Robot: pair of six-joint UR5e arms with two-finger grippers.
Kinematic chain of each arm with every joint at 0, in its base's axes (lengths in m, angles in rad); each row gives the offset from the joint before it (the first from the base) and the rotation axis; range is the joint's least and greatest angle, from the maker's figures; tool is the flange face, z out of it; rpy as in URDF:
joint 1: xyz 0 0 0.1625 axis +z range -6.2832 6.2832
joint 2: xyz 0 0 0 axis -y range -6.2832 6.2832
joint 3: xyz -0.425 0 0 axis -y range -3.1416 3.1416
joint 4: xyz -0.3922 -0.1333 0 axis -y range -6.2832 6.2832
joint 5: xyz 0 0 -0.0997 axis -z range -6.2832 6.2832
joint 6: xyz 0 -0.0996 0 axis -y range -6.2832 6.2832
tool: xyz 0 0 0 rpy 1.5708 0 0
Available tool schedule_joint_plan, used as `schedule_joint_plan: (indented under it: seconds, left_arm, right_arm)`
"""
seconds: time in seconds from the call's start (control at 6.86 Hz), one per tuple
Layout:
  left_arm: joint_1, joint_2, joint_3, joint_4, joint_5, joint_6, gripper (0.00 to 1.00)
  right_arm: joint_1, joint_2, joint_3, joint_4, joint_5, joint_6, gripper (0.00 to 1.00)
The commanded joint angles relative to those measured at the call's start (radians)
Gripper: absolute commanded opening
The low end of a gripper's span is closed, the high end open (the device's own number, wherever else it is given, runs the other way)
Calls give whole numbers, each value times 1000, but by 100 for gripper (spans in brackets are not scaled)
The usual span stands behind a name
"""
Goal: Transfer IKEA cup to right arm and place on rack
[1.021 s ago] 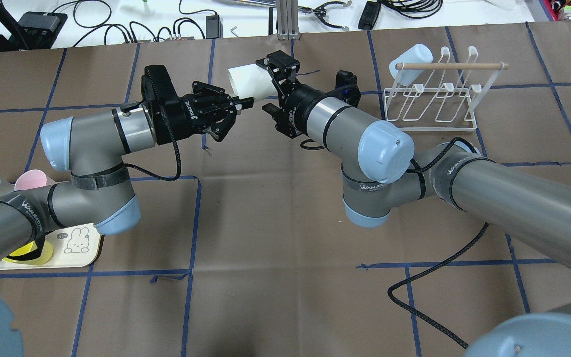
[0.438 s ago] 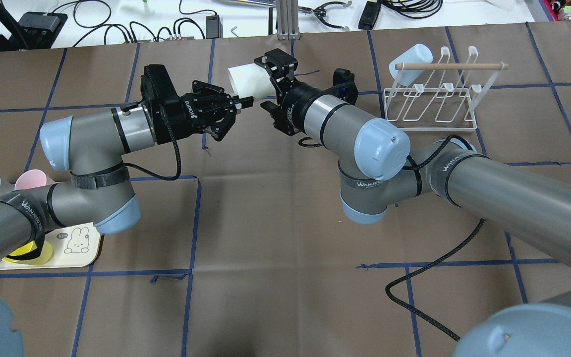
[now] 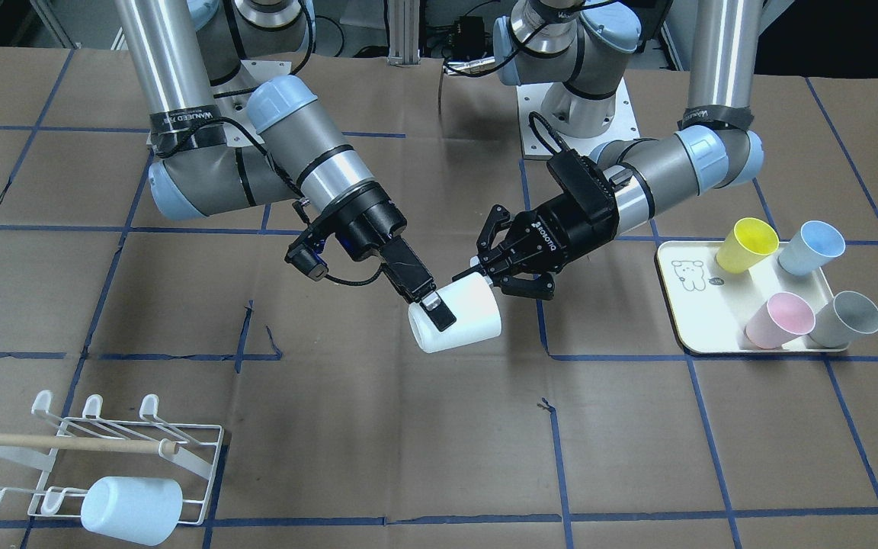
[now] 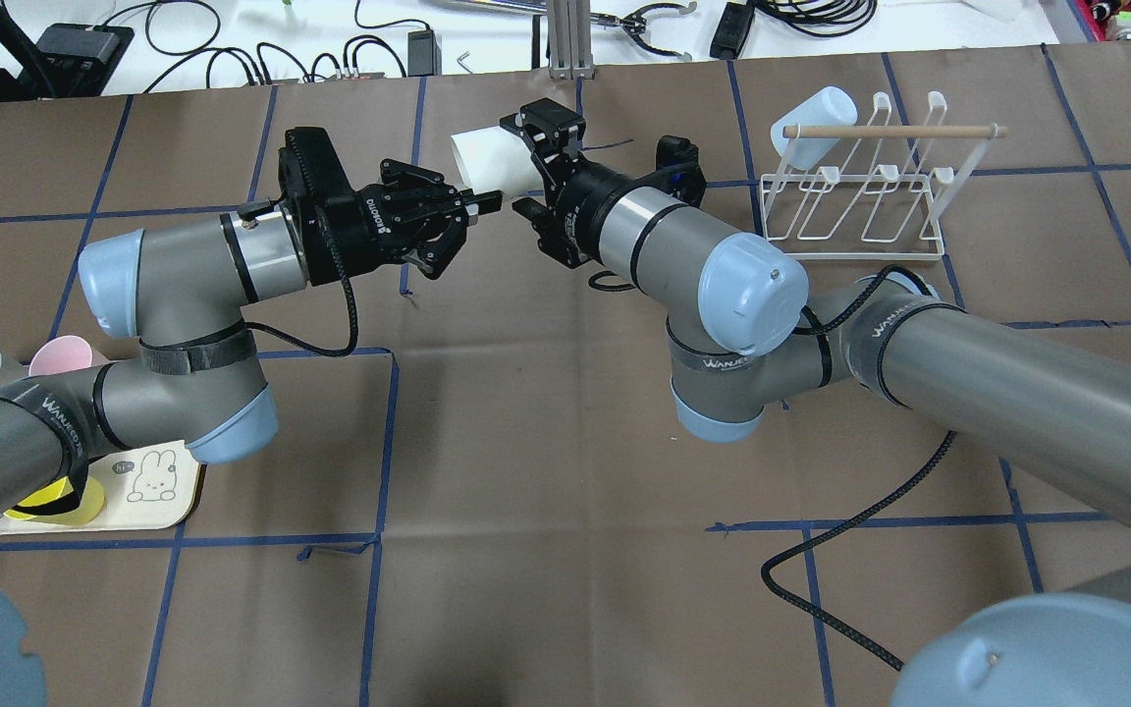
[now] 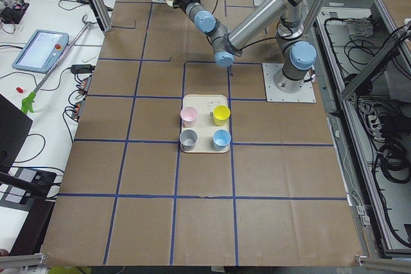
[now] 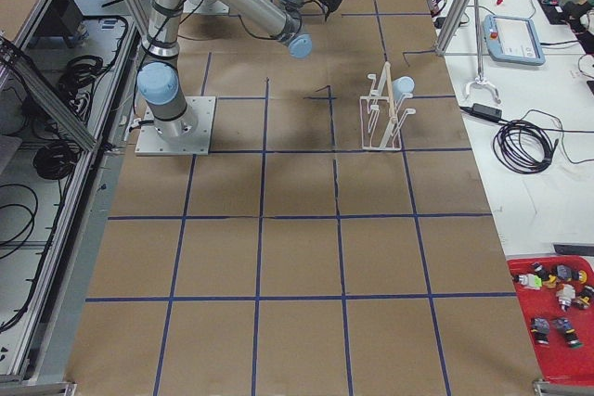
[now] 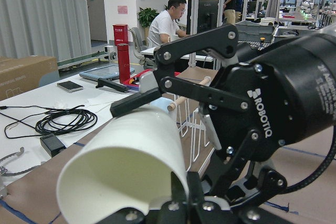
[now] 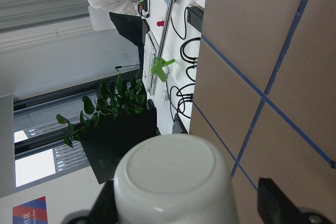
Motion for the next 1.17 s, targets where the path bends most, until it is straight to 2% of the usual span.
schedule_joint_plan:
  seconds: [0.0, 0.15, 0.29, 0.44, 0.58, 0.73, 0.88, 1.02]
  left_arm:
    - [0, 0, 0, 0, 0, -1, 3]
    - [0, 0, 0, 0, 0, -1, 4]
    - [0, 0, 6, 0, 0, -7, 11]
    - [0, 2, 8, 0, 6, -11, 26]
    - [0, -1, 8, 0, 8, -13, 58]
    - [2, -1, 8, 0, 2, -34, 79]
    - [2, -1, 8, 2, 3, -39, 95]
    - [6, 3, 9, 2, 8, -41, 99]
  right_arm:
    - [6, 0, -2, 0, 7, -1, 66]
    - [6, 0, -4, 0, 7, -1, 60]
    - [6, 0, -10, -2, 6, 2, 56]
    - [6, -2, -11, -2, 6, 4, 50]
    - [8, -4, -11, -2, 3, 4, 47]
    - [8, -4, -11, -2, 6, 2, 43]
    - [8, -4, -11, -3, 9, 2, 38]
    - [8, -4, -11, -5, 12, 2, 35]
